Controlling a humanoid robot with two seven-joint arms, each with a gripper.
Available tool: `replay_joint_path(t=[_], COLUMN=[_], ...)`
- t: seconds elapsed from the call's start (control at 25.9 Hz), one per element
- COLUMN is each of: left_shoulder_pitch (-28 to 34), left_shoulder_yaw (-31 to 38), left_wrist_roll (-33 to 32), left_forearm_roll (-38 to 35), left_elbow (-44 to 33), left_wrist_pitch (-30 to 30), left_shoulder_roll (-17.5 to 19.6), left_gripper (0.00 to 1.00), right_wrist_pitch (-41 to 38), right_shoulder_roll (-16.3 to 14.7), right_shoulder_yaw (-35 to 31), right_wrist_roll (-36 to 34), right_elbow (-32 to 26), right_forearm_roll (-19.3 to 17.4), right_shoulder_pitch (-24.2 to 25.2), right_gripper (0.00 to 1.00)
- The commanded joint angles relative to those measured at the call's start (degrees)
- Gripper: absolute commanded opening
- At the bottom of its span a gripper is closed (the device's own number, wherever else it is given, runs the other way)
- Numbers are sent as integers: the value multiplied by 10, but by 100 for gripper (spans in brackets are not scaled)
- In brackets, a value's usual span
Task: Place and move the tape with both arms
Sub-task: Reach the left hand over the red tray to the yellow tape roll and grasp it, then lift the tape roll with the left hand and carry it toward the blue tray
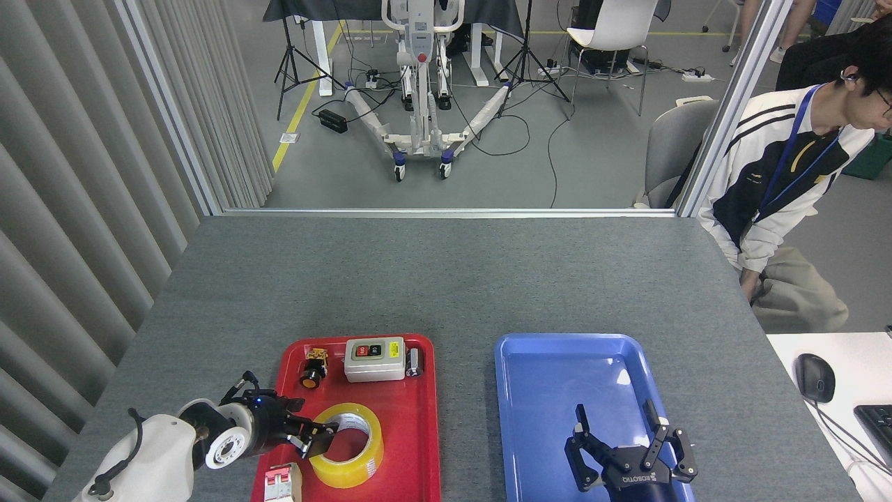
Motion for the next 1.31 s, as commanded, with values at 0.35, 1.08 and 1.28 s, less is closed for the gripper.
replay_joint_path(t=[0.35, 1.08, 1.28], left_shoulder_pitch=[-7, 6, 26], left_shoulder_yaw=[-26, 223, 227], left_wrist_roll=[-44, 92, 102], left_forearm_roll=[-1, 116, 150], left_elbow=[8, 13, 26], left_wrist_pitch=[-1, -315, -315], left_shoulder_roll=[-20, -140, -198], left_gripper=[47, 0, 0], right_wrist_pitch=[-1, -228, -409], right_shoulder_roll=[1, -22, -33], right_shoulder_yaw=[-1, -9, -23], right_wrist_roll=[0, -38, -82], right_elbow=[-1, -6, -19], right_forearm_roll=[4, 44, 48], right_shoulder_pitch=[1, 7, 7], right_gripper=[100, 100, 100])
